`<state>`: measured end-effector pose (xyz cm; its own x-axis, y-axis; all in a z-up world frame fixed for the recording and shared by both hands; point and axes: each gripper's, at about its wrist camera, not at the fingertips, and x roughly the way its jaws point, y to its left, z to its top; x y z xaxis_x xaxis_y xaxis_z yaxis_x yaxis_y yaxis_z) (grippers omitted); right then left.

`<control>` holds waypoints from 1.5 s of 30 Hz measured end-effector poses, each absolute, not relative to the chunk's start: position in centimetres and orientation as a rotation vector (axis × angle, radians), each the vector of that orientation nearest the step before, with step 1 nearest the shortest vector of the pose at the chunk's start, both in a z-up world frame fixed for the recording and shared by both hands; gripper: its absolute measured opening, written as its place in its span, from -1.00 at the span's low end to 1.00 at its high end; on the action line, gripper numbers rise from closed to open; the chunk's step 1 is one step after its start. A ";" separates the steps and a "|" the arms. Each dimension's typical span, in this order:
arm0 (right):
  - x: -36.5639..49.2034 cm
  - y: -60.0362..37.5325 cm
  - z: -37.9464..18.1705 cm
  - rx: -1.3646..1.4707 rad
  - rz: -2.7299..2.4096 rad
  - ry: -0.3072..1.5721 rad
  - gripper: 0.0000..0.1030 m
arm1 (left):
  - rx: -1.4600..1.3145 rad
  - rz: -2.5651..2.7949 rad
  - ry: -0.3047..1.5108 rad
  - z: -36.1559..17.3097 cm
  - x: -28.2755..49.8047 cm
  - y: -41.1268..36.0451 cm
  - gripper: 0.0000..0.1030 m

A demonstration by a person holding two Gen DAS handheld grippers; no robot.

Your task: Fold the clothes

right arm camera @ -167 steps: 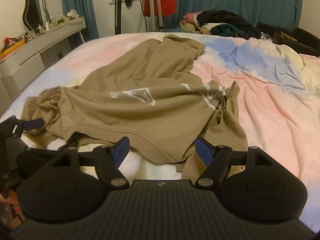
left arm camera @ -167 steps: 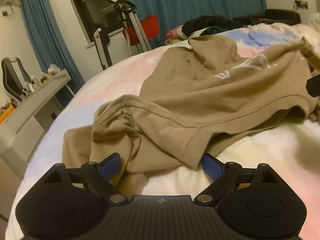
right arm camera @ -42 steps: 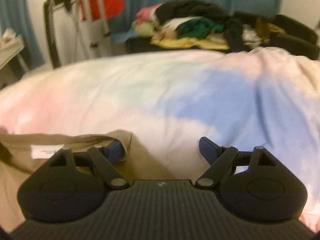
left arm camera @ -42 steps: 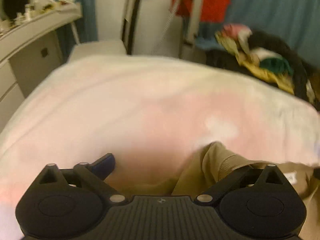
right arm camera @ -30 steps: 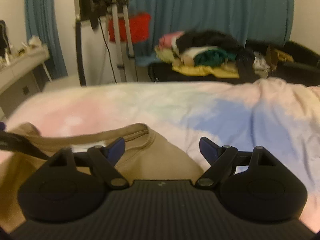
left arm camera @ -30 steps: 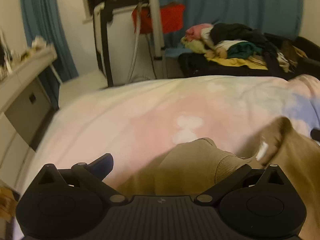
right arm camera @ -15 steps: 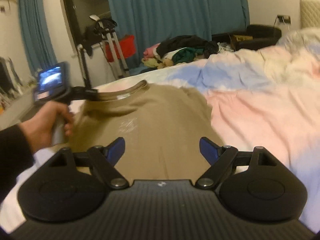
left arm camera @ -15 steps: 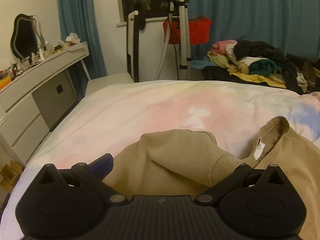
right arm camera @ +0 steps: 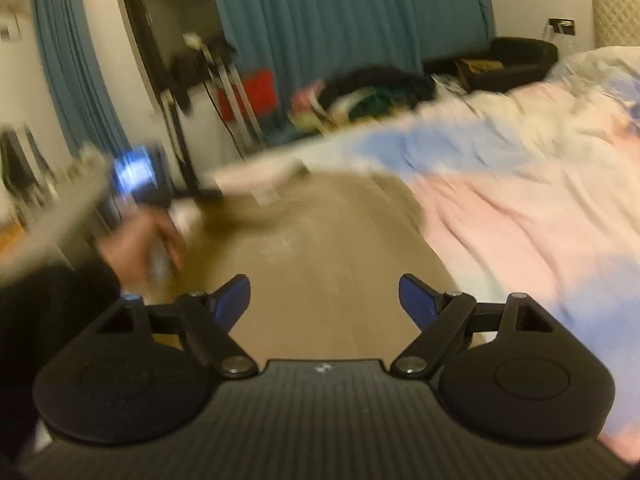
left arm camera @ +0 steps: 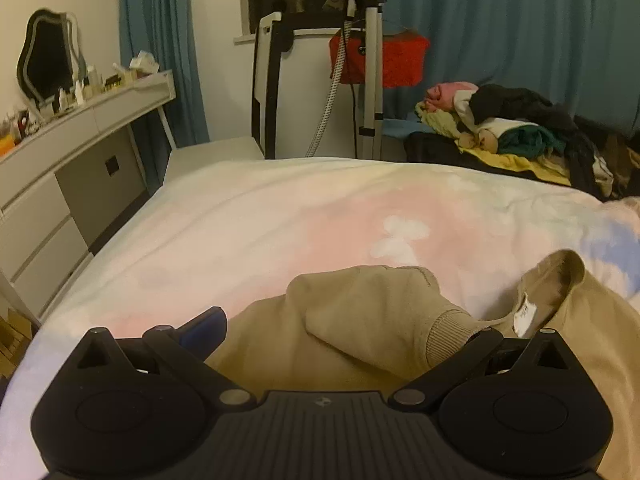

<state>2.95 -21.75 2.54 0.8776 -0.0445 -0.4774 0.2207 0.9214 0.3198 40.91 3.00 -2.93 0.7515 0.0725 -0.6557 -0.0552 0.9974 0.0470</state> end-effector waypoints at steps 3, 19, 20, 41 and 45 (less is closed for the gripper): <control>7.1 -21.3 5.7 0.353 -0.080 0.423 0.60 | 0.008 0.075 0.717 -2.5 41.2 3.0 1.00; 15.6 -28.8 -7.2 0.278 -0.168 0.522 0.61 | 0.293 0.063 0.932 -3.9 49.5 -3.6 0.99; 15.7 -28.8 -7.7 0.298 -0.165 0.523 0.61 | 0.373 0.055 0.954 -4.5 49.8 -4.7 0.96; 13.1 -27.8 -7.5 0.360 0.012 0.515 0.61 | -0.021 -0.134 0.648 1.7 34.0 3.8 0.96; 12.5 -28.2 -7.4 0.391 0.010 0.528 0.61 | -0.304 0.093 0.622 -2.7 32.3 14.4 0.65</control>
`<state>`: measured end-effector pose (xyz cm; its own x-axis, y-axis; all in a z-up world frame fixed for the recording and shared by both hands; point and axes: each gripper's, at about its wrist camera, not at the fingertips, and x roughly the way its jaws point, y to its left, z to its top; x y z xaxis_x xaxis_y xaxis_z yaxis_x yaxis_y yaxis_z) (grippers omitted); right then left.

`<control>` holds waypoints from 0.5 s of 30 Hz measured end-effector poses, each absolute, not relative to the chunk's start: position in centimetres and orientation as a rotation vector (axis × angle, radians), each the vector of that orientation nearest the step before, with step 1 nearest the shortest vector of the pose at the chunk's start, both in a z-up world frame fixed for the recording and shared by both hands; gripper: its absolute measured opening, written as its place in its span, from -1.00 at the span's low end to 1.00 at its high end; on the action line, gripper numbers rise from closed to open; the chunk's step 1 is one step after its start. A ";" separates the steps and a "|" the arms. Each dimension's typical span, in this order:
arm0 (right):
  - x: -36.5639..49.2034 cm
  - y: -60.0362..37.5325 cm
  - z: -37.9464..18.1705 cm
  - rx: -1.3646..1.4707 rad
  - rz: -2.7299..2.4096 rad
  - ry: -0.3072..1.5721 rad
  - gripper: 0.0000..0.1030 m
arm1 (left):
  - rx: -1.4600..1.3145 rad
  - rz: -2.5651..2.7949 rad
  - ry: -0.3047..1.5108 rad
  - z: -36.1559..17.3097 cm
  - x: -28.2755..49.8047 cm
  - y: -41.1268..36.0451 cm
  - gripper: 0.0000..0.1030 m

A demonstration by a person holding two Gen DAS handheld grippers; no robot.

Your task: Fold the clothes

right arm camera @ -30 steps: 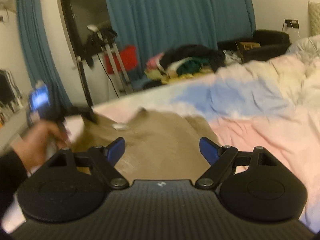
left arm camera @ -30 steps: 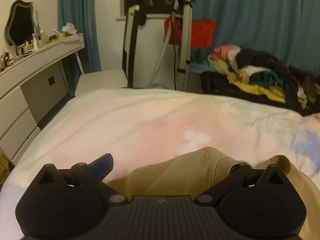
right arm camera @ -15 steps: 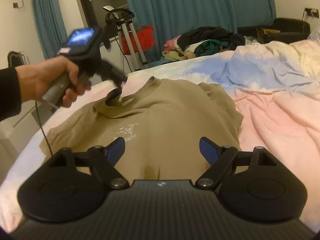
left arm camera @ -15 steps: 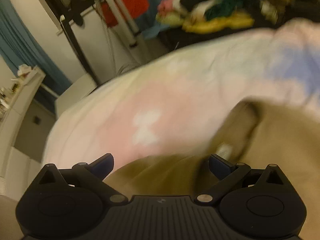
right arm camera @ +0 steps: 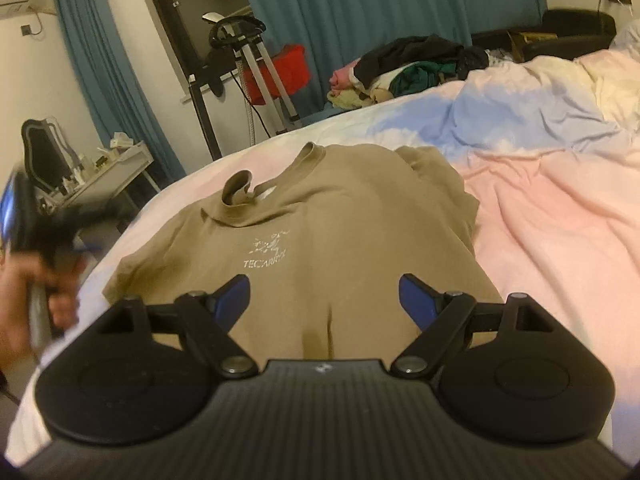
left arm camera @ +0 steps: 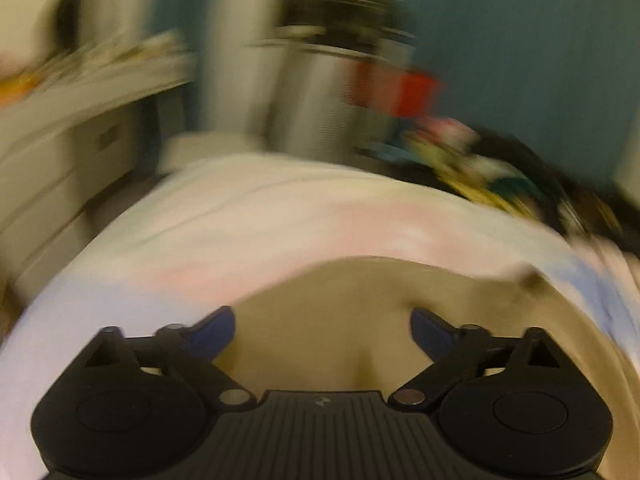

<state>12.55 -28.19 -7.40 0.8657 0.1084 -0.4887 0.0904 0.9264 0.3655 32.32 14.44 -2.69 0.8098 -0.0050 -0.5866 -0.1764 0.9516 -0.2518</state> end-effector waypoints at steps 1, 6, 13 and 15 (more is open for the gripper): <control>12.4 -28.3 -7.4 0.394 0.003 0.526 0.61 | -0.391 0.139 0.609 -3.8 31.9 16.9 0.64; 12.8 -28.6 -7.9 0.387 -0.041 0.547 0.61 | -0.590 0.160 0.690 -7.9 33.5 21.5 0.46; 14.8 -28.2 -9.3 0.394 -0.040 0.607 0.61 | -0.395 0.054 0.755 -5.5 38.0 17.9 -0.86; 15.3 -28.2 -9.7 0.397 -0.042 0.616 0.61 | -0.336 0.101 0.732 -3.7 39.7 17.7 -0.90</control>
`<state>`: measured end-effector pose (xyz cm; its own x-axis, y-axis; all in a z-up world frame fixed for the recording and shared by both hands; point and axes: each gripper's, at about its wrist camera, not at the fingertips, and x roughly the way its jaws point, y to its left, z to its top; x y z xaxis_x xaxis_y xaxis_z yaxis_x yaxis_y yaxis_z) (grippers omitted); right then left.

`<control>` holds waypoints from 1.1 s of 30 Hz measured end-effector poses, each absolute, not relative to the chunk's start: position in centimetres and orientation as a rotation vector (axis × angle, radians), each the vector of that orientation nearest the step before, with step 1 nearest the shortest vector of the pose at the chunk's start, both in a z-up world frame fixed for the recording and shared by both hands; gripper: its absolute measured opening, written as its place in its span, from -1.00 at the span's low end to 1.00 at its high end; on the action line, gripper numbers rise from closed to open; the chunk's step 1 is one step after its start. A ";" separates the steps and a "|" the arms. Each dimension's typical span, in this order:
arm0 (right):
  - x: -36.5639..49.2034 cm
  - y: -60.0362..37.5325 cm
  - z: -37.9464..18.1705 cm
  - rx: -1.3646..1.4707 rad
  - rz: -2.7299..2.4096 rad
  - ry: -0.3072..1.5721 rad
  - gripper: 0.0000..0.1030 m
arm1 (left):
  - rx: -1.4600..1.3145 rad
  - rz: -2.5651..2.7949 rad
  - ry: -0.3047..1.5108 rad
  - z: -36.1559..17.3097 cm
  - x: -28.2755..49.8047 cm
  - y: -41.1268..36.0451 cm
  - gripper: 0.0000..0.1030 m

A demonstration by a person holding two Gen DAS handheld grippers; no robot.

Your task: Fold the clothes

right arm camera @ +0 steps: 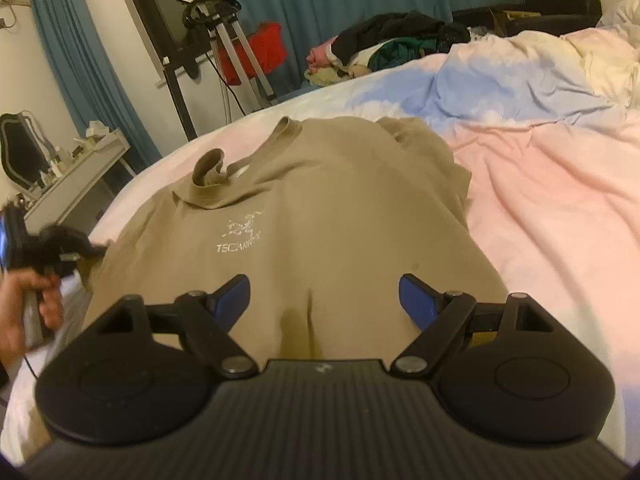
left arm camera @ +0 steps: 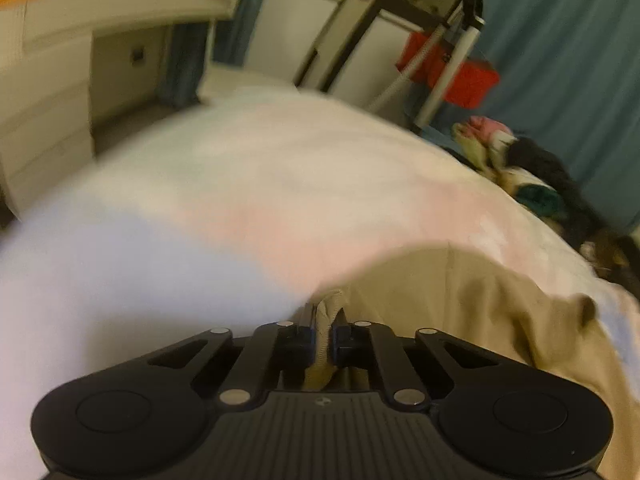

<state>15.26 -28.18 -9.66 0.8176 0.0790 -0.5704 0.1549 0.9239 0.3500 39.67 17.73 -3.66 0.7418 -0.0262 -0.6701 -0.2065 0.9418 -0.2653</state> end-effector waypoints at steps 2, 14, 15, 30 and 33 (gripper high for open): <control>15.6 -28.3 -9.9 0.399 -0.048 0.619 0.61 | -0.296 0.172 0.688 -1.2 41.7 18.1 -0.92; 16.2 -29.1 -9.9 0.360 -0.076 0.580 0.61 | -0.109 0.267 0.658 -0.1 43.8 14.6 -0.17; 16.2 -29.2 -9.8 0.361 -0.071 0.575 0.61 | -0.092 0.245 0.654 0.1 42.4 13.9 -0.01; 12.3 -30.8 -6.5 0.400 -0.016 0.475 0.60 | -0.184 -0.120 0.615 1.2 10.8 -0.3 0.58; 11.5 -32.1 -6.3 0.420 -0.027 0.468 0.60 | -0.209 -0.157 0.627 -0.1 7.5 -1.8 0.59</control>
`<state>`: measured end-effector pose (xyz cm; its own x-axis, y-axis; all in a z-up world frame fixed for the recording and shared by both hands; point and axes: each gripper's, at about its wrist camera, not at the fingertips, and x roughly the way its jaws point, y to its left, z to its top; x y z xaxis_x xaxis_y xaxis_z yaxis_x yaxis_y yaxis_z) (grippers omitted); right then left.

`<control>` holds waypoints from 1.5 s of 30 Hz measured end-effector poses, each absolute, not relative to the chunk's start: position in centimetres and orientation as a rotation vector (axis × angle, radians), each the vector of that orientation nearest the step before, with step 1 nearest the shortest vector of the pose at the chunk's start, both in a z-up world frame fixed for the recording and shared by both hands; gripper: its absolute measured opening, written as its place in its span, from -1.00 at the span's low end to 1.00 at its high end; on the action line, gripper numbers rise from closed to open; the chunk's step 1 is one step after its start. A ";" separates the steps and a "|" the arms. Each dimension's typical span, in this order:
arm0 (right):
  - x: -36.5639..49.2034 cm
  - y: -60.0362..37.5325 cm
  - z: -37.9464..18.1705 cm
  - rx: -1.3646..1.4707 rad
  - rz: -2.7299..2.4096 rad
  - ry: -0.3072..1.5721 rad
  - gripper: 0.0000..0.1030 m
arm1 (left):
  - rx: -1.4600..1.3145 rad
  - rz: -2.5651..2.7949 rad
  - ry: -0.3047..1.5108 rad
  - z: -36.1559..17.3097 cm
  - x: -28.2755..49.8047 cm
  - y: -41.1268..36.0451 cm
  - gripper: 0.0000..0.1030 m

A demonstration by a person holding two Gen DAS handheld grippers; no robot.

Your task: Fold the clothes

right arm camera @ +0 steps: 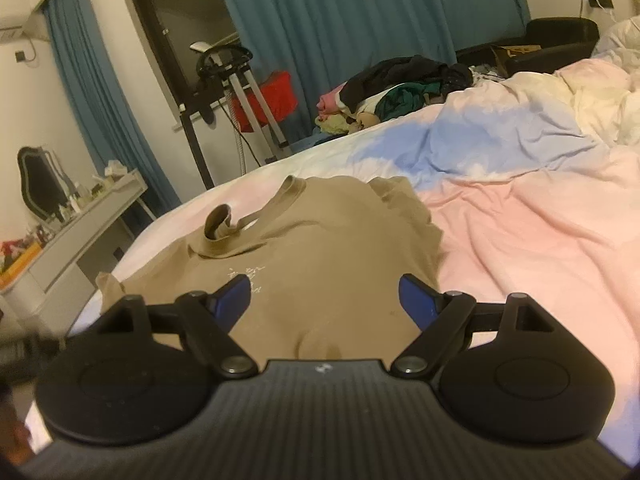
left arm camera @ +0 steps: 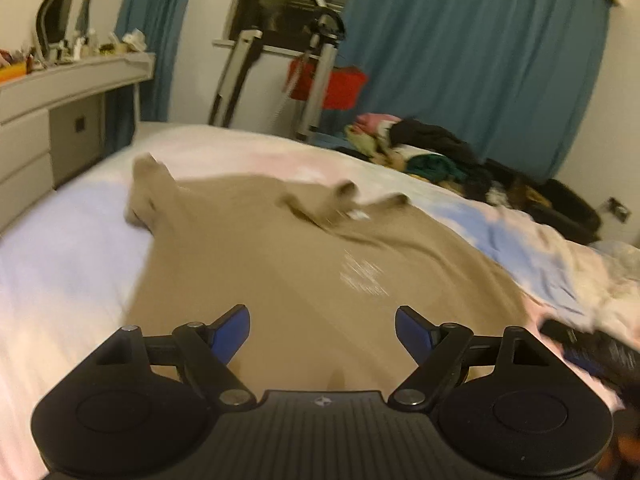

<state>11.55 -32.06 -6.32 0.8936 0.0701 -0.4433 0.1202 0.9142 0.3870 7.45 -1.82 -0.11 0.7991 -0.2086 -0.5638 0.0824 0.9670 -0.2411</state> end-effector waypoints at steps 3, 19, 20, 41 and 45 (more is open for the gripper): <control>11.8 -33.2 -6.6 0.424 -0.071 0.461 0.62 | -0.152 -0.187 0.615 -0.7 6.1 -1.9 0.61; 26.8 -35.0 -13.2 0.282 -0.187 0.582 -0.69 | -0.315 -0.169 0.653 -4.6 13.9 7.3 0.66; 27.3 -33.6 -13.2 0.211 -0.174 0.592 -0.72 | -0.325 -0.163 0.639 -4.7 13.9 7.7 0.67; 20.3 -21.8 -8.5 -0.048 0.185 0.435 0.29 | -0.373 -0.113 0.664 -5.3 14.0 6.8 0.67; 21.2 -27.2 -8.2 0.080 0.031 0.403 0.49 | -0.373 -0.117 0.684 -5.9 14.3 6.2 0.67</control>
